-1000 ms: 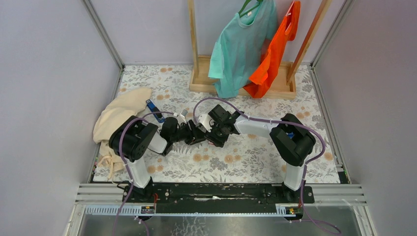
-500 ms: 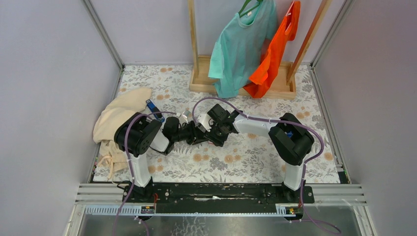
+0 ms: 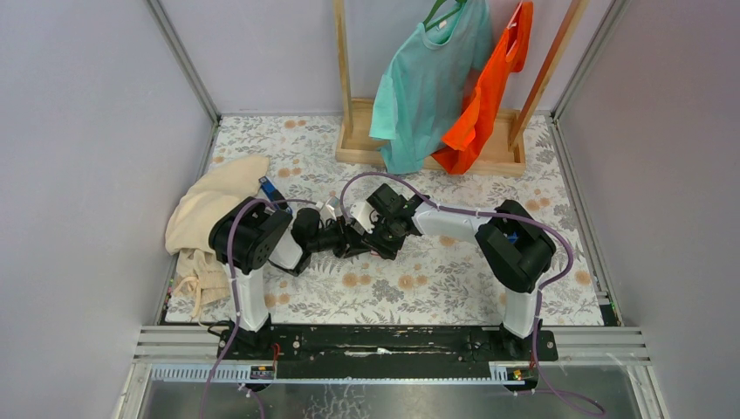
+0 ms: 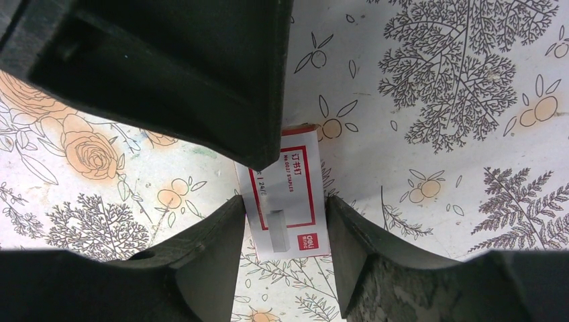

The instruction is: Load the staples into the stapler

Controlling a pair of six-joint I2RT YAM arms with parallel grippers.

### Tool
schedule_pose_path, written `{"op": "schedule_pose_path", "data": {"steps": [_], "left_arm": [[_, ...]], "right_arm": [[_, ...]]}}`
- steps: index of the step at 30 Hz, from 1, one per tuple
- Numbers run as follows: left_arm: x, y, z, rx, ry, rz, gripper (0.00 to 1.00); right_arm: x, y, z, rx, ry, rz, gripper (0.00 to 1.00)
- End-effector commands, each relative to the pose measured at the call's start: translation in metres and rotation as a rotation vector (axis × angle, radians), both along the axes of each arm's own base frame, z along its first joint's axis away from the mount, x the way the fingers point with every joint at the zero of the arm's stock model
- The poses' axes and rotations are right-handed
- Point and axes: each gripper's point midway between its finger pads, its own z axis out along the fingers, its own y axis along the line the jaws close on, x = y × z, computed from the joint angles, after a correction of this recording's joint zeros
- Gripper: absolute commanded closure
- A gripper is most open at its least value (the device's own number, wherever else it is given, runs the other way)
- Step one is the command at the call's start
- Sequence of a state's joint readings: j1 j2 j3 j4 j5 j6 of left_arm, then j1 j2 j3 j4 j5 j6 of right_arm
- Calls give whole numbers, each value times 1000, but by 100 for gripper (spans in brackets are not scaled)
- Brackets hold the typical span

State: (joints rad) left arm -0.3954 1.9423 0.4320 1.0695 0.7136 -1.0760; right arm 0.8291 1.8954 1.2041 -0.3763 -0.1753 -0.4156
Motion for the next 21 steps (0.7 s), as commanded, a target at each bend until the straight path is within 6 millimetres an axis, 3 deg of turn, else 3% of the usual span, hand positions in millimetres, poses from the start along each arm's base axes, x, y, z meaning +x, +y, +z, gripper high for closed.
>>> {"op": "schedule_pose_path", "data": {"steps": [1, 10, 21], "left_arm": [[1, -9, 10, -38, -43, -30, 70], [1, -11, 16, -69, -41, -36, 71], [-3, -13, 22, -104, -46, -54, 67]], "right_arm": [[-18, -22, -36, -126, 71, 23, 46], [-19, -18, -38, -141, 53, 42, 50], [-15, -1, -24, -76, 34, 67, 49]]}}
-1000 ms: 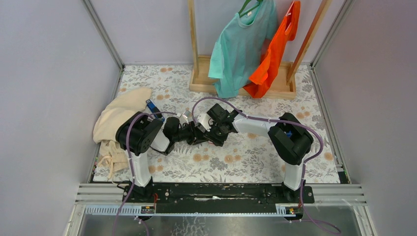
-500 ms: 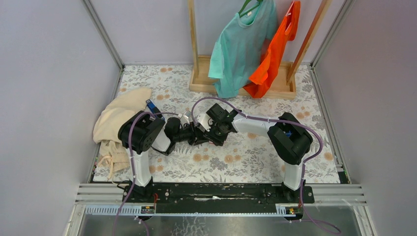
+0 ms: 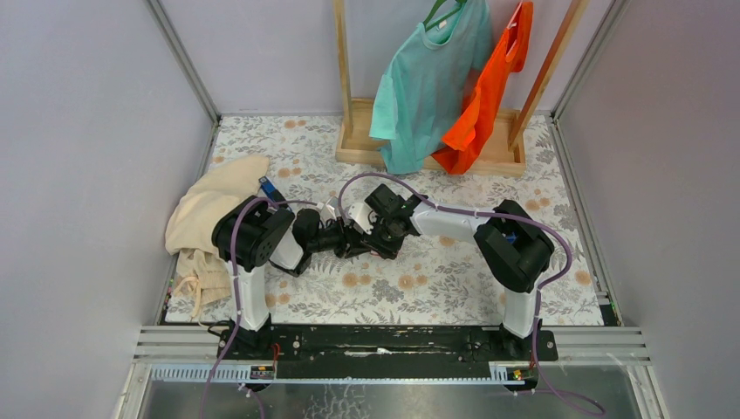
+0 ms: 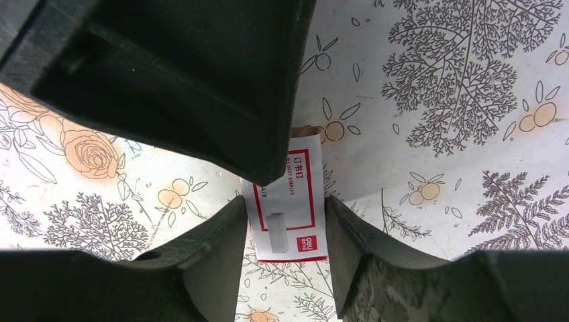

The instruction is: Load the staples into the stapler

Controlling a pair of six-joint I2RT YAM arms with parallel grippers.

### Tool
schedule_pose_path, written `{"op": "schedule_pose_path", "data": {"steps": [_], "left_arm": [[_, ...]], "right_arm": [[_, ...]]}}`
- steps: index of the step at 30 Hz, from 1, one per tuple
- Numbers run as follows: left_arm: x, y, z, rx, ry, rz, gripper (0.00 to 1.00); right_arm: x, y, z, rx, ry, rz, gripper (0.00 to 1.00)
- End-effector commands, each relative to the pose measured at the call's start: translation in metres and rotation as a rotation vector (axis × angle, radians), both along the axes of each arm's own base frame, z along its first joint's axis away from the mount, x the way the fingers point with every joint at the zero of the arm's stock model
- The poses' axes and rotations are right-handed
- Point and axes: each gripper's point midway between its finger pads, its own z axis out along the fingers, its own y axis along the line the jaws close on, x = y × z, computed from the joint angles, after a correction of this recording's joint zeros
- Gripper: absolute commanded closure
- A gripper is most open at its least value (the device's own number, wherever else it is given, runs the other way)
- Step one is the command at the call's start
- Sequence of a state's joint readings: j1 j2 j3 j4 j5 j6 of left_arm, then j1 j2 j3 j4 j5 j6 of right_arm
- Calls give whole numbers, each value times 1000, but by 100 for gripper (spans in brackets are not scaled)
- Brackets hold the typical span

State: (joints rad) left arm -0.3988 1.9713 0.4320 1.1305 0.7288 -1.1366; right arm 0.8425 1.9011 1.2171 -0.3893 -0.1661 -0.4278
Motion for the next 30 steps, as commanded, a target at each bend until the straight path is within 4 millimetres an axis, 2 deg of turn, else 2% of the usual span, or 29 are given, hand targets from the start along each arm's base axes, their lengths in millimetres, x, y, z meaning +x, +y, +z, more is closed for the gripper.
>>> {"op": "schedule_pose_path", "data": {"steps": [1, 18, 30], "left_arm": [[-2, -9, 18, -65, -72, -56, 66], [-5, -12, 17, -89, -63, -76, 63], [-3, -11, 9, -72, -60, -74, 61]], "right_arm": [[-13, -2, -24, -59, 42, 49, 49], [-8, 20, -14, -13, 22, 95, 48], [-10, 21, -9, 3, 19, 99, 48]]}}
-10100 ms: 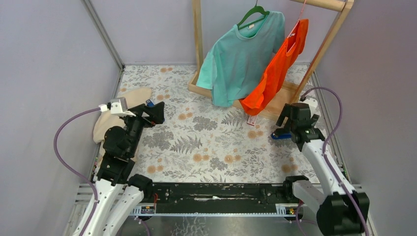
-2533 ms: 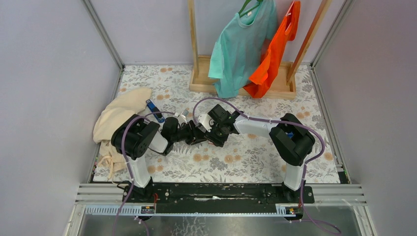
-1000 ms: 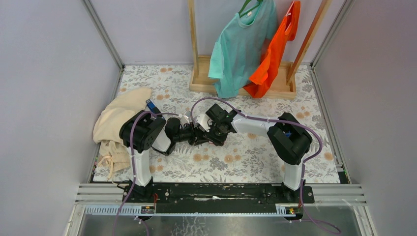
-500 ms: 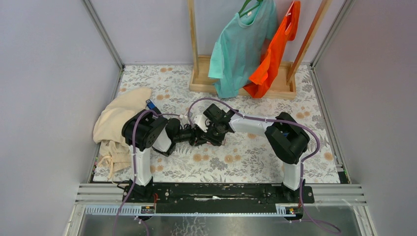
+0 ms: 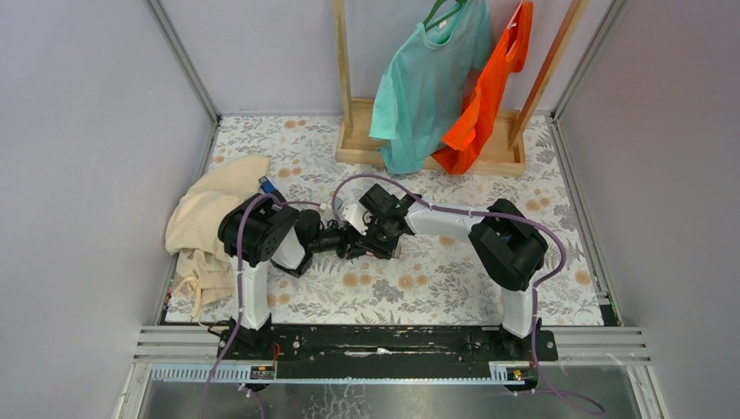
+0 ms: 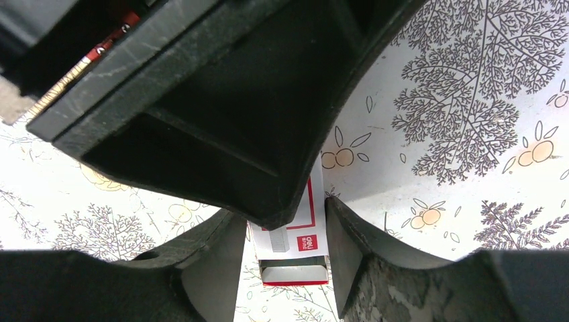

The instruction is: Load the staples into the stapler

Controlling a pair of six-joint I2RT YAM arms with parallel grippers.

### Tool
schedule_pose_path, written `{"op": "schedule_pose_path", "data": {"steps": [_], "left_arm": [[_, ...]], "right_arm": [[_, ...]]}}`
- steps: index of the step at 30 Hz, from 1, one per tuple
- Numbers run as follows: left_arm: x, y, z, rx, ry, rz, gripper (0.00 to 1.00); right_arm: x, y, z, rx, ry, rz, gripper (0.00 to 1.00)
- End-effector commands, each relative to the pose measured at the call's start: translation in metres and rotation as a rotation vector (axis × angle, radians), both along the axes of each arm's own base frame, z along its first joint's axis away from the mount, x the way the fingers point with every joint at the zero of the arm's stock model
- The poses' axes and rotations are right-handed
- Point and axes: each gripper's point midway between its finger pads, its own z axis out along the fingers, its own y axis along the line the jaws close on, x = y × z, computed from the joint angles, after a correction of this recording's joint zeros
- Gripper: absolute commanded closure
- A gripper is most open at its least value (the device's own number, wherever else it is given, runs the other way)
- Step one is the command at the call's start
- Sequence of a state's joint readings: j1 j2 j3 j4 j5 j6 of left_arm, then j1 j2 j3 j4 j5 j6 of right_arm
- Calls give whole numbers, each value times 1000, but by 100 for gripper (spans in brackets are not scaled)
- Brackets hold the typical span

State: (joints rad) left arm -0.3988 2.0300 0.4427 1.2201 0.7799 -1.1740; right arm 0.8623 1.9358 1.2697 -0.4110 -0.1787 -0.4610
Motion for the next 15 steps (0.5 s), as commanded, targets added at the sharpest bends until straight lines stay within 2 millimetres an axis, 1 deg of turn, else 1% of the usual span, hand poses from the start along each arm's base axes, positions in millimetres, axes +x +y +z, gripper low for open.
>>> {"op": "schedule_pose_path", "data": {"steps": [1, 5, 8, 11, 15], "left_arm": [[0, -5, 7, -19, -61, -30, 60], [4, 5, 6, 22, -74, 6, 55], [8, 18, 3, 67, -69, 47, 53], [10, 31, -3, 131, -60, 92, 53], [11, 43, -11, 216, -41, 145, 47]], "right_arm": [[-9, 7, -11, -5, 18, 42, 48], [-7, -5, -17, -53, 1, 32, 48], [-8, -12, -21, -63, -16, 16, 48], [-9, -17, -22, -66, -14, 0, 49], [-8, -18, -20, -53, -27, -24, 49]]}}
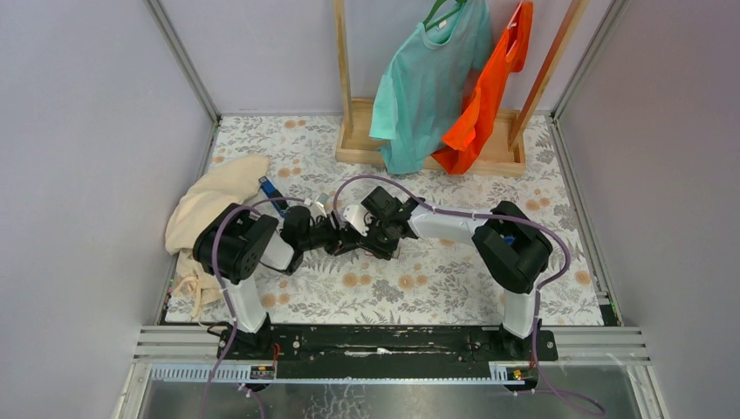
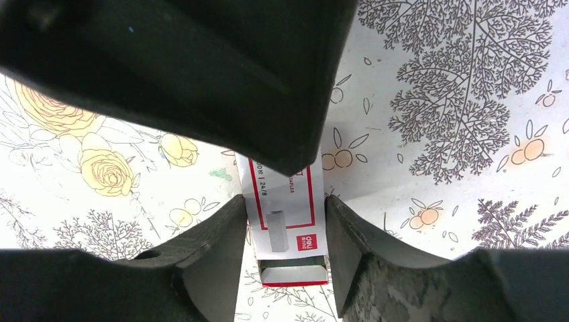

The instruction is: Load the staples into the stapler

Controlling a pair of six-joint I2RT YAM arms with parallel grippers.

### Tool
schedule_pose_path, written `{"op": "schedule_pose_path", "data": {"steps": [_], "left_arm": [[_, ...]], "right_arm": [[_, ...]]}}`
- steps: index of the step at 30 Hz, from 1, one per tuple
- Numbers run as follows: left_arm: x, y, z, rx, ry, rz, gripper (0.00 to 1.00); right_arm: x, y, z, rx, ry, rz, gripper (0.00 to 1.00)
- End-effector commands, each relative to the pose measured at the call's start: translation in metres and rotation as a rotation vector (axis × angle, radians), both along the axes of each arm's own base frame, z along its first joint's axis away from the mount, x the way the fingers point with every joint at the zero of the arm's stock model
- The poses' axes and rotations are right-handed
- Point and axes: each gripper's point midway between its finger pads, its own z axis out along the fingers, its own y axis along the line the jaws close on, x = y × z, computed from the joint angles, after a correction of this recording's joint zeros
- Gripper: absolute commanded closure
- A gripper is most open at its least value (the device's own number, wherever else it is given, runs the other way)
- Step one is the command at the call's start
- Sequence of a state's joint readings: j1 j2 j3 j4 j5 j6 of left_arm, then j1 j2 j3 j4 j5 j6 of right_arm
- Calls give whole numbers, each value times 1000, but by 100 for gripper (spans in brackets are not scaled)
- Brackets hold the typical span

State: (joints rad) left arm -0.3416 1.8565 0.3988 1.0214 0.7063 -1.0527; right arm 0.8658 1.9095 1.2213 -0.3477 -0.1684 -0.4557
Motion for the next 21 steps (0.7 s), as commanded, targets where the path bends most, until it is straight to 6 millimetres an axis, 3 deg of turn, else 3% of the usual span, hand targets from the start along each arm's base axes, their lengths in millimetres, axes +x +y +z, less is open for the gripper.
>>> {"op": "schedule_pose_path", "data": {"steps": [1, 10, 14, 21], "left_arm": [[0, 20, -19, 130, 22, 72, 46], [3, 57, -20, 369, 56, 215, 31], [7, 78, -16, 481, 96, 303, 30], [10, 90, 1, 552, 110, 374, 24]], "right_arm": [[-9, -18, -19, -73, 4, -25, 49], [5, 3, -15, -7, 2, -139, 46], [14, 17, -12, 35, 1, -206, 46], [32, 35, -5, 101, -21, -301, 42]]}}
